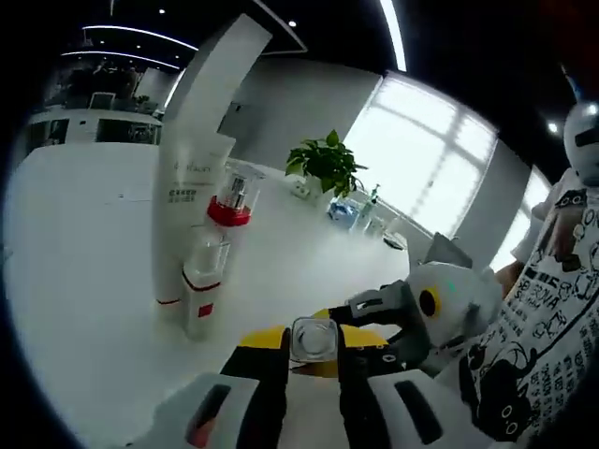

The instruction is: Arrange the skincare products in the storage area until every visible bottle or jar stands upright without overlapping.

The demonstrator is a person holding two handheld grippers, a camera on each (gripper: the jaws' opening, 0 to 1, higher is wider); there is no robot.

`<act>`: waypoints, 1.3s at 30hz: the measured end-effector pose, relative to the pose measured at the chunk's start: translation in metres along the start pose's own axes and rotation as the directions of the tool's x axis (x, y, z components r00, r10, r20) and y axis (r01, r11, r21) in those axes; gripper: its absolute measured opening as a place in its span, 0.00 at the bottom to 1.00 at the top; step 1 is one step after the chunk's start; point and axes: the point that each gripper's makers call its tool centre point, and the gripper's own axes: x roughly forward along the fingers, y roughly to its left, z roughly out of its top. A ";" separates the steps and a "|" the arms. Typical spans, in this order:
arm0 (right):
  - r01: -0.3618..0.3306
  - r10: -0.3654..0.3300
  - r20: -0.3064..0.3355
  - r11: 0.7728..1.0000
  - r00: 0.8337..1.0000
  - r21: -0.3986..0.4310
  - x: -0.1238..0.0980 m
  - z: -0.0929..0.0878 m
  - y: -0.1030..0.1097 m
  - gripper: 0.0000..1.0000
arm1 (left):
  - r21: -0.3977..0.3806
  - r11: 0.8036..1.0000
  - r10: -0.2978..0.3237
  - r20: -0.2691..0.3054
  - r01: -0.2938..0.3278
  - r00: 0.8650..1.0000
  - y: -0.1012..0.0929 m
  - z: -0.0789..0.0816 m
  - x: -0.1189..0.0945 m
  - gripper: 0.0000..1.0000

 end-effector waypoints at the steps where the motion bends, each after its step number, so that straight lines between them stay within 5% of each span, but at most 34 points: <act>1: -0.016 0.016 0.005 0.999 1.000 0.037 0.001 0.000 0.001 0.19 | 0.000 1.000 0.000 0.002 0.000 1.000 0.000 0.000 0.000 0.19; 9: -0.088 0.077 0.068 0.979 0.995 0.186 0.005 -0.001 0.017 0.19 | 0.056 0.998 -0.041 0.023 0.040 0.999 -0.013 0.002 0.011 0.20; 16: -0.094 0.079 0.093 0.979 0.993 0.179 0.006 0.000 0.019 0.19 | 0.142 0.987 -0.076 0.016 0.073 0.997 -0.018 -0.001 0.012 0.22; 21: -0.106 0.090 0.101 0.981 0.991 0.163 0.005 -0.001 0.020 0.19 | 0.107 0.985 -0.135 0.000 0.134 0.991 -0.018 -0.005 0.001 0.25; 26: -0.129 0.114 0.101 0.979 0.988 0.156 0.006 0.000 0.020 0.20 | 0.108 0.990 -0.097 0.011 0.095 0.995 -0.006 -0.010 -0.005 0.31; 39: -0.117 0.110 0.052 0.980 0.993 0.162 0.002 -0.013 0.014 0.23 | 0.086 0.996 -0.033 -0.022 0.035 0.999 0.013 -0.031 -0.006 0.27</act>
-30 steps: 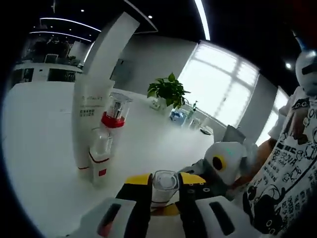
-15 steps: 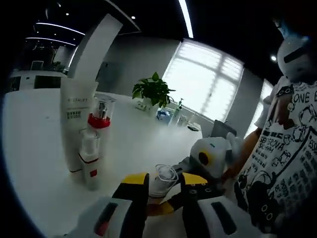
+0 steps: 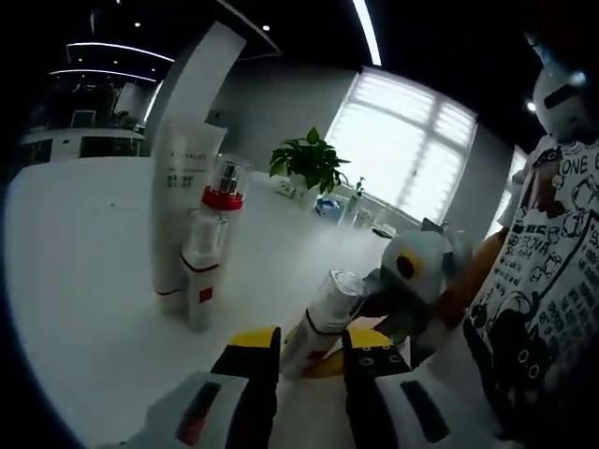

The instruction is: Arrange the skincare products in the storage area until every visible bottle or jar stands upright without overlapping.

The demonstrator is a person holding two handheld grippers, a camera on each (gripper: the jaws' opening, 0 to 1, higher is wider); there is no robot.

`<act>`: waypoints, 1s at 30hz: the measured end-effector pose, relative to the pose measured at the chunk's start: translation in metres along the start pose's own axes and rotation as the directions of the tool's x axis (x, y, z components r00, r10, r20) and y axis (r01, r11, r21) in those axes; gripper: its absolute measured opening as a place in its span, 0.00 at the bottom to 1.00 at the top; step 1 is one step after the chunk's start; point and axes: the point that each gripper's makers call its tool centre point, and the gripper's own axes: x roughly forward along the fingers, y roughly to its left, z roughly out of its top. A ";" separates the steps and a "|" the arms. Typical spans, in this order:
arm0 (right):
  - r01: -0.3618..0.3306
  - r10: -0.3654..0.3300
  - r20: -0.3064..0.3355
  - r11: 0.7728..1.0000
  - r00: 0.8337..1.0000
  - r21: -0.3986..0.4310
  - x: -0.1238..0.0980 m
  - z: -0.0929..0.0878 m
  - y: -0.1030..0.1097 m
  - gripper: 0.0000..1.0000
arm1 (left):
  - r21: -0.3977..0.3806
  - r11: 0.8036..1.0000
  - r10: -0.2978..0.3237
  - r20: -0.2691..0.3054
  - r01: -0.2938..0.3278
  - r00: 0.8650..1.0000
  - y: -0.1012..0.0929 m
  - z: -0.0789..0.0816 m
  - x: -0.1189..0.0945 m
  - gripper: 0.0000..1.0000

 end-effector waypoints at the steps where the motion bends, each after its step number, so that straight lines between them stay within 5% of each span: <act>1: 0.004 -0.004 0.001 1.000 1.000 0.003 -0.001 0.000 -0.001 0.23 | -0.002 1.000 0.005 -0.004 -0.005 1.000 0.002 -0.002 0.000 0.27; 11: 0.091 -0.090 -0.027 0.995 0.996 0.030 -0.009 -0.011 -0.020 0.18 | 0.000 0.999 0.049 -0.062 -0.049 0.997 0.014 -0.021 0.000 0.25; 20: 0.140 -0.150 0.028 0.964 0.988 0.225 -0.005 0.004 -0.011 0.18 | -0.033 0.995 0.088 -0.044 -0.090 0.995 0.024 -0.023 -0.007 0.24; 30: 0.184 -0.189 -0.001 0.958 0.982 0.218 0.006 0.003 -0.024 0.17 | -0.044 0.990 0.132 -0.059 -0.135 0.989 0.032 -0.033 -0.017 0.23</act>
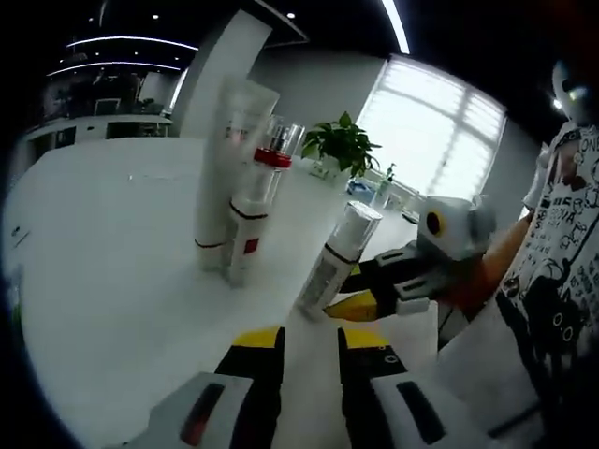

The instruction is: Arrange the skincare products in the storage area until every visible bottle or jar stands upright without overlapping.

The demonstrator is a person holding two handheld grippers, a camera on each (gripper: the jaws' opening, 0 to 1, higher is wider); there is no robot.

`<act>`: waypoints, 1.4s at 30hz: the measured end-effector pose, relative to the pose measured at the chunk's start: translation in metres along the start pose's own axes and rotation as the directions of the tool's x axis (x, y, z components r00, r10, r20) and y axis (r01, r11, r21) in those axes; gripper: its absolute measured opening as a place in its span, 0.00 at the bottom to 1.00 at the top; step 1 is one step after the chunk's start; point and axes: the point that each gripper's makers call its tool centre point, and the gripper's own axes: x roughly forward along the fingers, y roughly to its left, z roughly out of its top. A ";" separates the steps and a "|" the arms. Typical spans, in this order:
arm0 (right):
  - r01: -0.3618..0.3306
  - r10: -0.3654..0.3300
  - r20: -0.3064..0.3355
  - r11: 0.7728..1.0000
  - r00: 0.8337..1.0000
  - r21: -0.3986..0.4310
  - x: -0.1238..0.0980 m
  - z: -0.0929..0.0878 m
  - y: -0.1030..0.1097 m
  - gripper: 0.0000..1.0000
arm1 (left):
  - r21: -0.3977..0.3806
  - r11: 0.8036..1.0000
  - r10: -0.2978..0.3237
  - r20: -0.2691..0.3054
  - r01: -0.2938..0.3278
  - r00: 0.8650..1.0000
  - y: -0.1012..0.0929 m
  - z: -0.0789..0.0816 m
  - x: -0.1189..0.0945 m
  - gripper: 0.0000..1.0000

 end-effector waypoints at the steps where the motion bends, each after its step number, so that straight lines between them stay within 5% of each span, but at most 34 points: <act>1: 0.007 -0.007 -0.001 1.000 1.000 0.008 0.002 0.001 -0.002 0.17 | 0.000 1.000 0.002 -0.002 -0.002 1.000 0.000 -0.001 0.000 0.23; 19: 0.038 -0.038 0.020 0.999 0.999 0.013 0.029 0.025 -0.034 0.15 | -0.031 0.998 0.045 -0.010 -0.045 0.999 0.017 -0.010 -0.007 0.23; 42: 0.031 -0.030 0.036 0.999 0.999 -0.008 0.040 0.042 -0.039 0.10 | -0.050 0.994 0.093 0.012 -0.092 0.996 0.020 -0.014 -0.020 0.22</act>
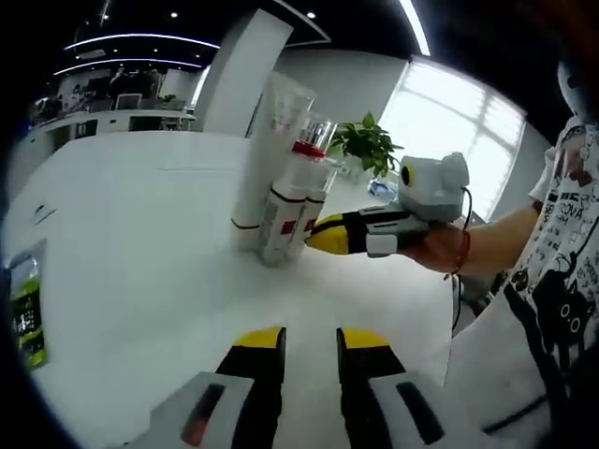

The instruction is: Arrange the skincare products in the storage area until every visible bottle or jar stands upright without overlapping.

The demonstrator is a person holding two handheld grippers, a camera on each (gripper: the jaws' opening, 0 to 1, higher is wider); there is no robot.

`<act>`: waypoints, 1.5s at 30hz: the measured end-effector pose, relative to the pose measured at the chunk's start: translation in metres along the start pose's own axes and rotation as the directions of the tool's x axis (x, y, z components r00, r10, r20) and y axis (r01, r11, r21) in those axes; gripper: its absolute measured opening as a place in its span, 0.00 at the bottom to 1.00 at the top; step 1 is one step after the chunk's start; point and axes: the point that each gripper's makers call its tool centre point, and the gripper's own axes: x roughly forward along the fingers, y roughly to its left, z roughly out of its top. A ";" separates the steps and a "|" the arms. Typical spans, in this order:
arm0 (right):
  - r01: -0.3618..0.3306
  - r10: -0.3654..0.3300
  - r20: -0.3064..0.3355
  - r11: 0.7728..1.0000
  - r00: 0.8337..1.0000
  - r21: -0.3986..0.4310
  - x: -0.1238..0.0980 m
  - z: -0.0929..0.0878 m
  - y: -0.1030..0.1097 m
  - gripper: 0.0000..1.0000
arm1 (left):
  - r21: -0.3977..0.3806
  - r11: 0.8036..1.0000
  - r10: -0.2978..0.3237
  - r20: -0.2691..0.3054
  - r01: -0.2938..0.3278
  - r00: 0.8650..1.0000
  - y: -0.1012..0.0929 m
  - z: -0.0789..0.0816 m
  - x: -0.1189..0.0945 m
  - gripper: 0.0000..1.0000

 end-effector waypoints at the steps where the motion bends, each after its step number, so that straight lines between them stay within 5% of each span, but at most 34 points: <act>1: 0.001 -0.001 0.000 1.000 1.000 -0.006 0.000 0.000 0.000 0.10 | -0.002 1.000 0.002 0.002 -0.002 1.000 0.000 0.000 -0.001 0.22; 16: -0.055 0.055 -0.003 0.998 0.998 0.029 -0.030 -0.015 0.006 0.17 | -0.033 0.993 0.117 0.049 -0.116 0.992 0.010 0.011 -0.017 0.23; 24: -0.151 0.152 -0.027 0.988 0.988 0.025 -0.039 -0.024 0.027 0.18 | -0.052 0.978 0.208 0.122 -0.204 0.970 0.006 0.028 -0.031 0.23; 36: -0.300 0.299 -0.029 0.953 0.954 -0.031 -0.029 -0.017 0.063 0.19 | -0.161 0.932 0.349 0.166 -0.324 0.922 -0.002 0.004 -0.046 0.23; 45: -0.325 0.324 -0.024 0.944 0.946 -0.051 -0.050 -0.017 0.063 0.19 | -0.202 0.925 0.361 0.194 -0.323 0.912 -0.004 0.004 -0.031 0.23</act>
